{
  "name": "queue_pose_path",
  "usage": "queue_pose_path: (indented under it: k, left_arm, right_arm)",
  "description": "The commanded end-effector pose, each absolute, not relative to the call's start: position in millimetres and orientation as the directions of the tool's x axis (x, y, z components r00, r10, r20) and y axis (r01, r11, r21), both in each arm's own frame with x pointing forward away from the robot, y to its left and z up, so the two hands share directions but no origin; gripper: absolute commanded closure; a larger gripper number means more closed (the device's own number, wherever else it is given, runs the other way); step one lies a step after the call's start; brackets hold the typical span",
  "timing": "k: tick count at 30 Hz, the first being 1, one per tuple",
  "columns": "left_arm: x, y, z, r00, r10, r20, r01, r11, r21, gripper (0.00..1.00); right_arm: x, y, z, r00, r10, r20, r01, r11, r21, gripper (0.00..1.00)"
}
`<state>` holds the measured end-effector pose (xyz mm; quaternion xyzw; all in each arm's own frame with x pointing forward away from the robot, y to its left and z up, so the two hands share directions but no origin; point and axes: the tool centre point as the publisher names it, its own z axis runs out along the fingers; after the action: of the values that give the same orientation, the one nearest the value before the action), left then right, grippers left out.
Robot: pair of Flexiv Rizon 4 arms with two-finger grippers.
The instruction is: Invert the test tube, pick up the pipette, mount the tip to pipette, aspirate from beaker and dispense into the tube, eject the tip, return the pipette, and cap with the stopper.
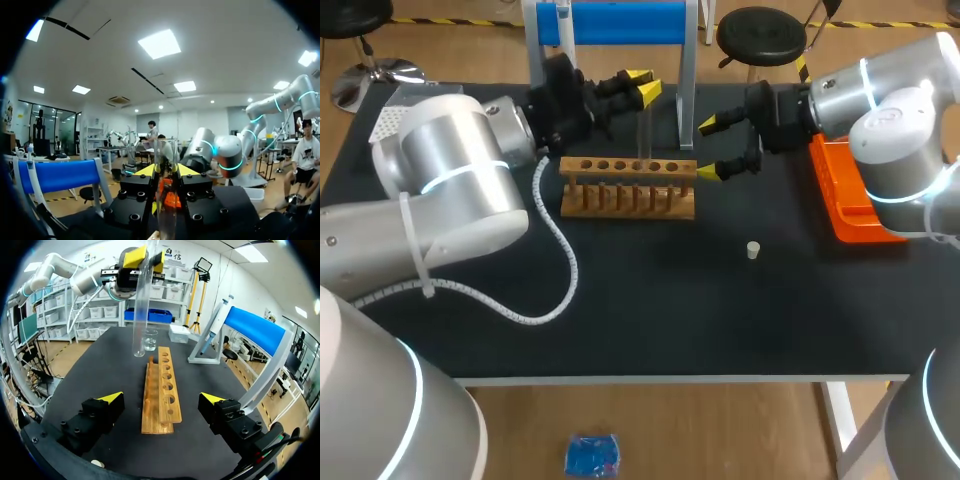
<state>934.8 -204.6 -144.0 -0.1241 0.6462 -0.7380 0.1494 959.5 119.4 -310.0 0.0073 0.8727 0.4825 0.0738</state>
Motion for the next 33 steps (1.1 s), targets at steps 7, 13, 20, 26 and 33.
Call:
queue_pose_path:
  k: [7,13,20,26,33]
  left_arm:
    - [958,-200,-145,-0.95,-0.311,-0.035,0.077,-0.125,-0.989,1.0]
    - [968,-200,-149,-0.958,-0.286,-0.029,0.072,-0.14,-0.988,1.0]
    - [975,-200,-162,-0.965,-0.261,-0.022,0.07,-0.176,-0.982,1.0]
    - [979,-195,-170,-0.972,-0.236,-0.019,0.063,-0.182,-0.981,1.0]
    - [981,-189,-171,-0.978,-0.208,-0.025,0.062,-0.175,-0.983,1.0]
  right_arm:
    - [960,119,-310,-0.989,0.083,-0.121,-0.058,0.535,0.843,0.0]
    - [960,119,-310,-0.989,0.083,-0.121,-0.058,0.535,0.843,0.0]
    - [960,119,-310,-0.989,0.083,-0.121,-0.058,0.535,0.843,0.0]
    - [960,119,-310,-0.989,0.083,-0.121,-0.058,0.535,0.843,0.0]
    - [960,119,-310,-0.989,0.083,-0.121,-0.058,0.535,0.843,0.0]
